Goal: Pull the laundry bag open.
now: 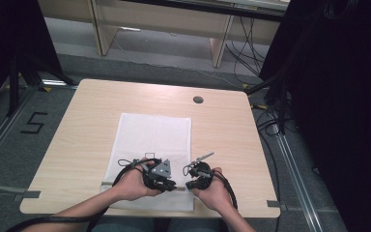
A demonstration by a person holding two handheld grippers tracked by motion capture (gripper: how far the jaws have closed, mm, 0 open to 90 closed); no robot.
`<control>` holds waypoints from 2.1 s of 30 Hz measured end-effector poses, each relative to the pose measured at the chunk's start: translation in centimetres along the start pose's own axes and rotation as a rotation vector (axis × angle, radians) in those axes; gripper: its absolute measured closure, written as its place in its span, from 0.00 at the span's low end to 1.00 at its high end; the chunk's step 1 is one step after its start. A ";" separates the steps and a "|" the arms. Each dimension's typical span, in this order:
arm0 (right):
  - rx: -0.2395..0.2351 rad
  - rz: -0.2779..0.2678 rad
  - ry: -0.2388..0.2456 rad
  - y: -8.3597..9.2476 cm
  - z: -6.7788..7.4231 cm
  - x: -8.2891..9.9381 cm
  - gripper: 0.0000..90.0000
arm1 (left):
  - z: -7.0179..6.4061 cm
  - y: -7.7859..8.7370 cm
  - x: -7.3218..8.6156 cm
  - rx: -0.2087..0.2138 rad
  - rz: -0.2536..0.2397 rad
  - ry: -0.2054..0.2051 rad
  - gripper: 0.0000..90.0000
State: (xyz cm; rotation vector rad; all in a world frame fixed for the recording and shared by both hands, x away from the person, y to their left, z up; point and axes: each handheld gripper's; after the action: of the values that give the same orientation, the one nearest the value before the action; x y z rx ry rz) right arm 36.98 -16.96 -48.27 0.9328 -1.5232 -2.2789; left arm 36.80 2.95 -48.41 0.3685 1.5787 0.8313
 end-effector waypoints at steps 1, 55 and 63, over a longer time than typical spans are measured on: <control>0.001 0.000 0.002 0.0 0.0 0.0 1.00 | 0.1 0.1 0.1 0.008 -0.010 0.018 0.91; 0.005 -0.025 0.038 0.4 1.2 -0.3 1.00 | 0.8 0.9 1.3 0.001 0.023 0.005 0.91; -0.034 -0.014 0.055 0.6 0.8 -0.1 1.00 | 0.9 0.6 1.2 0.003 0.027 0.008 0.91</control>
State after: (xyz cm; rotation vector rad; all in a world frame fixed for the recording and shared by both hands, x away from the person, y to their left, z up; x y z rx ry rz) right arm 36.49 -16.57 -47.44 0.9913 -1.4558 -2.2623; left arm 37.29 4.38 -48.88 0.3893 1.5854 0.8521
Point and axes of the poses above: each handheld gripper's, and its own axes: y roughly backward along the jaws, x roughly out of its underside, z roughly to its left, and after that the axes turned 6 degrees about -x, right-handed
